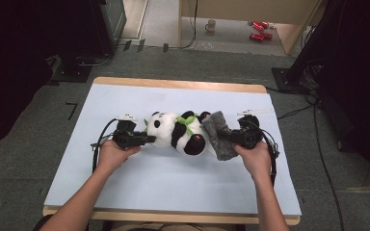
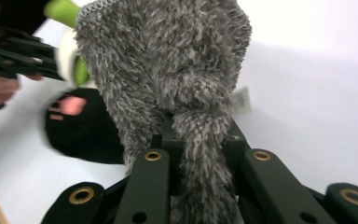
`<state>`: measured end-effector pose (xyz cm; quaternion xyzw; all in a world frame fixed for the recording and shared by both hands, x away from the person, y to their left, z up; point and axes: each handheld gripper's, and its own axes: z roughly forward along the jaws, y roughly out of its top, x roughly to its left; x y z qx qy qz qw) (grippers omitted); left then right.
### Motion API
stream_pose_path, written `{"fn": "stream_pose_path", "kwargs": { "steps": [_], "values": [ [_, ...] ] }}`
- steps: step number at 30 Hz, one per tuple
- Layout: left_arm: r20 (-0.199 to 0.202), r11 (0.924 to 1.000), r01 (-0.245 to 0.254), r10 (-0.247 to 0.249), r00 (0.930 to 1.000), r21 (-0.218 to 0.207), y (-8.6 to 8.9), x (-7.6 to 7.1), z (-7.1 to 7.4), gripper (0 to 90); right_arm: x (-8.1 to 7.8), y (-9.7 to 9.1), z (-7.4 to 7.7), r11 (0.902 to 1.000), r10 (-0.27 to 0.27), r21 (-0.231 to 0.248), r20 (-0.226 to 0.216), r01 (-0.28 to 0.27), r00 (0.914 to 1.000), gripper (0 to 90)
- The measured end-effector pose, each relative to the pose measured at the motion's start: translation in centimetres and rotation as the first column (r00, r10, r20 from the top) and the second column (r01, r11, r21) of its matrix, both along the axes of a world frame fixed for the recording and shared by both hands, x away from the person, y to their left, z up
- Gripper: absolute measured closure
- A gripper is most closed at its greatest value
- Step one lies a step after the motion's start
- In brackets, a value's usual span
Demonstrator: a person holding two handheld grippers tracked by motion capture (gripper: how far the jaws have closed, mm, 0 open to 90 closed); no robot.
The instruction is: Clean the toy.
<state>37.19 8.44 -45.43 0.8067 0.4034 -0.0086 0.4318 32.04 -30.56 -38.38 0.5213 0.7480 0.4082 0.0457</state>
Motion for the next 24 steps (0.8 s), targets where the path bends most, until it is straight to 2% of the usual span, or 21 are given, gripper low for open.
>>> {"fn": "stream_pose_path", "kwargs": {
  "steps": [8,15,17,19,21,23,24],
  "values": [
    [-0.009,0.9999,-0.010,0.010,0.9999,0.005,-0.2,-0.2,0.1,65.5,-1.2,2.7,2.6,0.9976,0.068,-0.018,0.053,-0.067,0.9963,78.3],
    [-0.032,0.9993,-0.037,0.037,0.9988,-0.001,-0.9,-0.8,0.3,65.7,-2.4,5.3,4.5,0.9906,0.136,-0.031,0.085,-0.134,0.9871,78.4],
    [-0.039,0.9989,-0.047,0.047,0.9982,-0.006,-1.2,-1.1,0.4,65.7,-2.6,6.4,4.4,0.9857,0.165,-0.047,0.080,-0.161,0.9831,78.3],
    [-0.029,0.9989,-0.046,0.046,0.9985,-0.002,-1.5,-1.4,0.4,65.5,-2.6,7.8,3.6,0.9803,0.183,-0.086,0.061,-0.178,0.9811,78.3],
    [-0.011,0.9991,-0.041,0.041,0.9991,0.009,-1.7,-1.7,0.5,64.7,-2.3,8.6,2.5,0.9729,0.186,-0.147,0.041,-0.178,0.9816,78.4],
    [0.030,0.9993,-0.027,0.026,0.9992,0.025,-1.7,-1.9,0.5,61.0,-2.0,9.0,1.2,0.9661,0.177,-0.194,0.018,-0.170,0.9840,78.6],
    [0.056,0.9992,-0.015,0.012,0.9983,0.038,-1.7,-2.0,0.5,59.1,-1.9,8.9,0.9,0.9664,0.173,-0.196,0.020,-0.166,0.9847,78.7]
  ]
}}
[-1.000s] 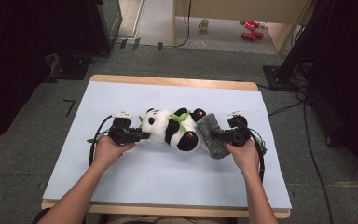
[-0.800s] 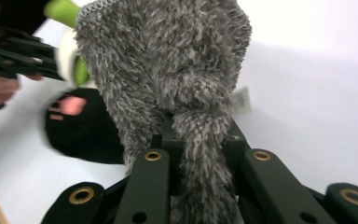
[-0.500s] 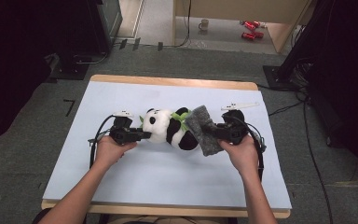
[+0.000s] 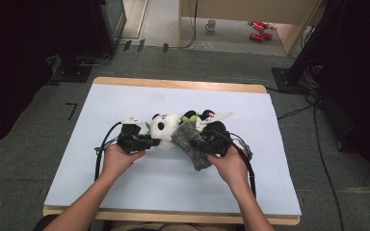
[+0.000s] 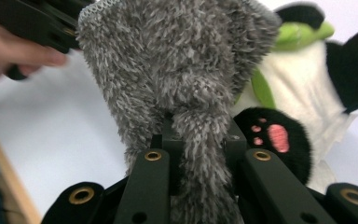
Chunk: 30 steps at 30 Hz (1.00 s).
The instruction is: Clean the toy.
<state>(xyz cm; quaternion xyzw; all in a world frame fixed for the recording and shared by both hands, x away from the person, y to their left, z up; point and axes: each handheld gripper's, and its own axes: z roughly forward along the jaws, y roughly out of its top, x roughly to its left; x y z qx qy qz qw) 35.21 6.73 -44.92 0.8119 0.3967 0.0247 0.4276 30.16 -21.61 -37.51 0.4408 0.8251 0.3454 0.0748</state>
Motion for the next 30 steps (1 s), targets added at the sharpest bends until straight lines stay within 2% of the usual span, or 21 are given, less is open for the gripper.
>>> {"fn": "stream_pose_path", "kwargs": {
  "steps": [4,8,14,17,23,26,27,30],
  "values": [
    [0.090,0.9982,0.059,-0.060,0.9941,0.011,0.4,-0.4,0.1,47.6,0.2,-0.5,-0.2,0.9997,-0.023,-0.010,0.030,0.024,0.9993,78.9],
    [0.172,0.9955,0.091,-0.095,0.9806,0.027,1.2,-0.5,0.1,39.1,0.6,-1.4,-0.2,0.9988,-0.049,0.004,0.043,0.049,0.9978,78.9],
    [0.205,0.9926,0.122,-0.120,0.9715,0.004,1.6,0.0,-0.2,29.0,1.3,-2.6,-0.4,0.9965,-0.077,0.035,0.047,0.076,0.9959,79.0],
    [0.240,0.9910,0.134,-0.129,0.9622,-0.005,1.4,0.2,-0.4,27.4,1.6,-2.9,-0.4,0.9960,-0.081,0.043,0.049,0.079,0.9955,78.9],
    [0.281,0.9833,0.179,-0.163,0.9458,-0.033,0.8,1.0,-0.6,24.2,2.5,-3.1,-0.3,0.9939,-0.100,0.052,0.057,0.097,0.9934,78.9],
    [0.286,0.9799,0.195,-0.176,0.9419,-0.041,0.2,1.4,-0.6,22.5,2.8,-3.3,-0.4,0.9925,-0.111,0.058,0.066,0.108,0.9916,78.9],
    [0.294,0.9794,0.198,-0.178,0.9392,-0.039,0.0,1.4,-0.7,21.5,2.9,-3.4,-0.4,0.9923,-0.114,0.056,0.064,0.110,0.9914,78.9],
    [0.306,0.9847,0.174,-0.160,0.9384,-0.017,-1.0,1.1,-1.0,24.0,3.3,-3.6,-0.5,0.9901,-0.129,0.064,0.076,0.125,0.9886,78.9]
  ]
}}
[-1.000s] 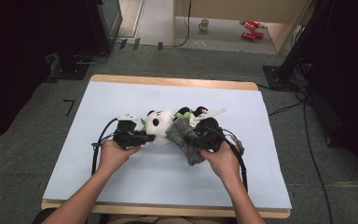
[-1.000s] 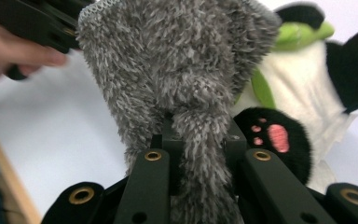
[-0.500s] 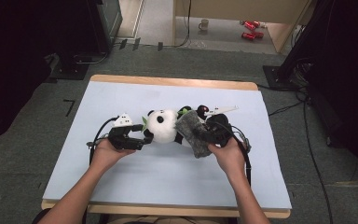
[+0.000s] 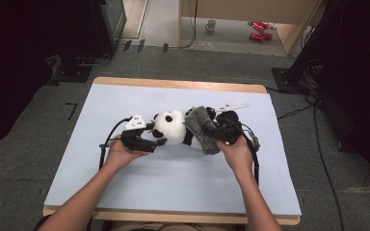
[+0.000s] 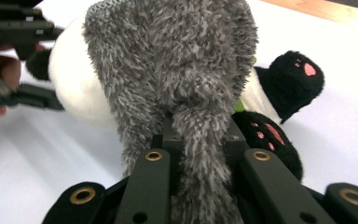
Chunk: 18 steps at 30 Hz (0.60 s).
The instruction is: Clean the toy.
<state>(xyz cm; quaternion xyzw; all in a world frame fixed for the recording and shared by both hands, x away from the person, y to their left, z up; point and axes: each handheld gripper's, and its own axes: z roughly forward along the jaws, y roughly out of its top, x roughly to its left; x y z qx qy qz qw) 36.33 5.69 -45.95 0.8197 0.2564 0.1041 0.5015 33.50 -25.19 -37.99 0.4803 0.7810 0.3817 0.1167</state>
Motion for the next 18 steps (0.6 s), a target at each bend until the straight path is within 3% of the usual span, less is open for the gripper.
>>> {"fn": "stream_pose_path", "kwargs": {
  "steps": [4,6,8,13,18],
  "values": [
    [-0.027,0.9975,-0.071,0.071,0.9971,0.008,-0.6,-0.4,-0.2,42.4,0.3,-0.2,0.0,0.9996,-0.015,0.025,0.003,0.015,0.9999,79.0],
    [-0.044,0.9957,-0.087,0.088,0.9951,0.032,-0.9,-0.7,0.0,52.3,0.2,-0.3,0.3,0.9989,-0.022,0.043,0.004,0.021,0.9998,79.2],
    [-0.072,0.9957,-0.086,0.088,0.9934,0.034,-1.0,-0.8,0.1,56.8,0.0,-0.3,0.8,0.9970,-0.021,0.074,0.015,0.019,0.9997,79.2],
    [-0.086,0.9961,-0.088,0.088,0.9924,0.002,-1.5,-1.3,0.8,61.2,-0.9,0.7,2.3,0.9940,0.014,0.108,0.037,-0.018,0.9992,79.2],
    [-0.087,0.9959,-0.091,0.091,0.9921,0.000,-1.9,-1.8,1.1,61.9,-1.2,2.8,2.2,0.9913,0.063,0.114,0.031,-0.066,0.9975,79.2]
  ]
}}
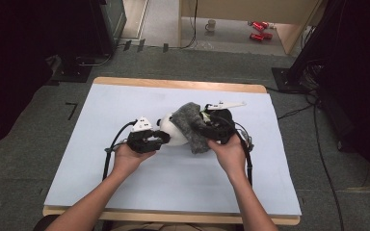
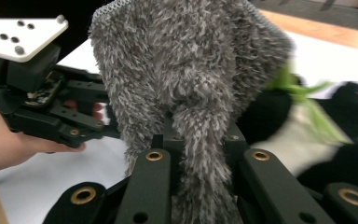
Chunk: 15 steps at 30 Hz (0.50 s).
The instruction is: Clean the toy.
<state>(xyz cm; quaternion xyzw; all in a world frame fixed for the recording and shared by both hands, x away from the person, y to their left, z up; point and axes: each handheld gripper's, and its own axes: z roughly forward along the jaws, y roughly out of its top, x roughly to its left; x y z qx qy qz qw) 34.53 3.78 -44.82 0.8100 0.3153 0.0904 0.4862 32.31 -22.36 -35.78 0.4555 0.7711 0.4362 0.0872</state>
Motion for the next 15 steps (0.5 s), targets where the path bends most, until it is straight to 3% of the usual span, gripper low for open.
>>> {"fn": "stream_pose_path", "kwargs": {
  "steps": [8,10,15],
  "values": [
    [-0.018,0.9997,-0.014,0.013,0.9998,-0.018,-0.4,-0.5,0.1,62.5,0.1,3.0,-1.7,0.9987,0.050,0.003,-0.030,-0.050,0.9983,78.9],
    [-0.021,0.9997,-0.024,0.024,0.9995,-0.001,-0.6,-0.7,0.2,63.2,0.2,3.4,-2.4,0.9987,0.050,-0.010,-0.035,-0.050,0.9981,78.6],
    [-0.040,0.9997,-0.025,0.025,0.9989,0.000,-0.5,-0.5,-0.1,63.9,0.5,3.2,-3.3,0.9988,0.037,-0.033,-0.018,-0.037,0.9992,78.9]
  ]
}}
